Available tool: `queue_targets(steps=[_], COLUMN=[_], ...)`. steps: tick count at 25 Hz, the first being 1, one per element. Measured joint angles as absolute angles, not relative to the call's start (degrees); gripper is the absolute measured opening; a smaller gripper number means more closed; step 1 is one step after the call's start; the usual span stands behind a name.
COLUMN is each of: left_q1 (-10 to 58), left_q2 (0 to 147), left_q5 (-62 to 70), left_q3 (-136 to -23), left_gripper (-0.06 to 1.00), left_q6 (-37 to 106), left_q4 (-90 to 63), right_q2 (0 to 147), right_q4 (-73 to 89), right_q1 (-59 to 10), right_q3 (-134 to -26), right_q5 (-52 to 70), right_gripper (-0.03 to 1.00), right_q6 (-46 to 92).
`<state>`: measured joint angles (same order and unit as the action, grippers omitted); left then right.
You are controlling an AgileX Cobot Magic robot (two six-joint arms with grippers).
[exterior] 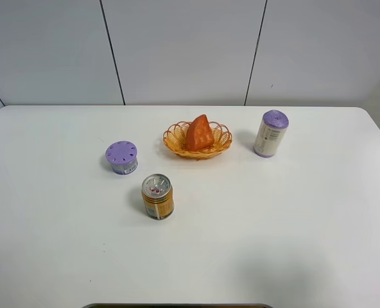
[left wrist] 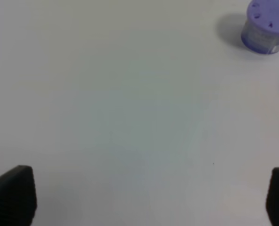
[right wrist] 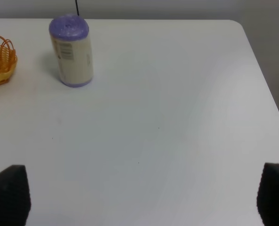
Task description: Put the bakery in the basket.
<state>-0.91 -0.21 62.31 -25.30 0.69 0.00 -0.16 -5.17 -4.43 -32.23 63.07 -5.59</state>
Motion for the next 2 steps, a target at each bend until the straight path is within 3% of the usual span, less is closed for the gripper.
queue_targets(steps=[2], left_q1=[-0.91], left_q2=[-0.21], left_q5=[62.31], left_q3=[-25.3], left_gripper=[0.99], left_q6=[0.69], left_q4=[0.0], right_q2=[-0.16], right_q4=[-5.17], right_q1=[-4.43], right_q3=[-32.23], right_q5=[63.07], right_gripper=[0.96], right_q6=[-5.59])
